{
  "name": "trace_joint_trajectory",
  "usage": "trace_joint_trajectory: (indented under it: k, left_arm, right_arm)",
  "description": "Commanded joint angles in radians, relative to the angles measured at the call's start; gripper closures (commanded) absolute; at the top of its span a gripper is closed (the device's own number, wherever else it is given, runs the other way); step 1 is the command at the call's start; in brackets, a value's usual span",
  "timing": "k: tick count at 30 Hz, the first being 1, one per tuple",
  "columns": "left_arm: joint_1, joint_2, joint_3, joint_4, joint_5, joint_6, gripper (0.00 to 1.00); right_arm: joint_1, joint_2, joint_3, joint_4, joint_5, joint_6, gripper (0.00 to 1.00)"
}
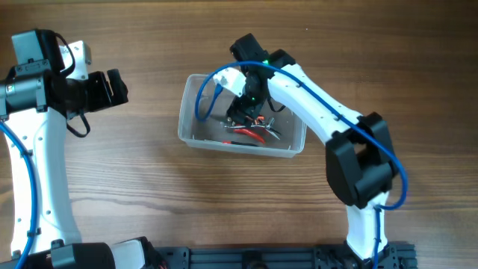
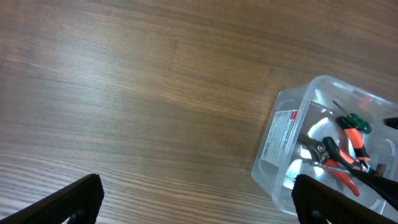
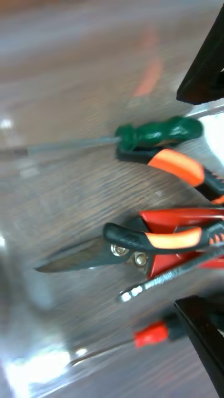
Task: Pack container
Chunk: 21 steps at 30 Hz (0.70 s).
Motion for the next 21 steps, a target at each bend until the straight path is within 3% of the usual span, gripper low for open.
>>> trace_joint_trajectory:
  k: [1,4,6,9,12,15,21]
  left_arm:
    - [-0.048,-0.003,0.000,0.055,0.015,0.003,0.00]
    - [-0.127,-0.003,0.000,0.169,0.011,0.092,0.00]
    - [-0.187,0.003,0.000,0.265,0.008,0.209,0.00]
    - [-0.245,0.025,0.000,0.416,0.009,0.341,0.00]
    - [-0.253,0.064,0.000,0.586,0.006,0.323,0.00]
    - [-0.246,0.059,0.000,0.533,-0.032,0.233,0.00]
    - [-0.251,-0.070,-0.050,0.491,-0.070,0.204,0.00]
  right_arm:
    - [-0.037,-0.194,0.047,0.031,0.047,0.134,0.00]
    - [-0.129,-0.311,0.048,0.154,0.239,0.312,0.00]
    - [-0.219,-0.349,0.048,0.209,0.264,0.424,0.00]
    - [-0.329,-0.371,0.048,0.299,0.253,0.455,0.00]
    - [-0.412,-0.374,0.048,0.356,0.261,0.422,0.00]
    - [-0.439,-0.386,0.048,0.291,0.320,0.422,0.00]
    - [-0.475,-0.518,0.013,0.154,0.353,0.436,0.00]
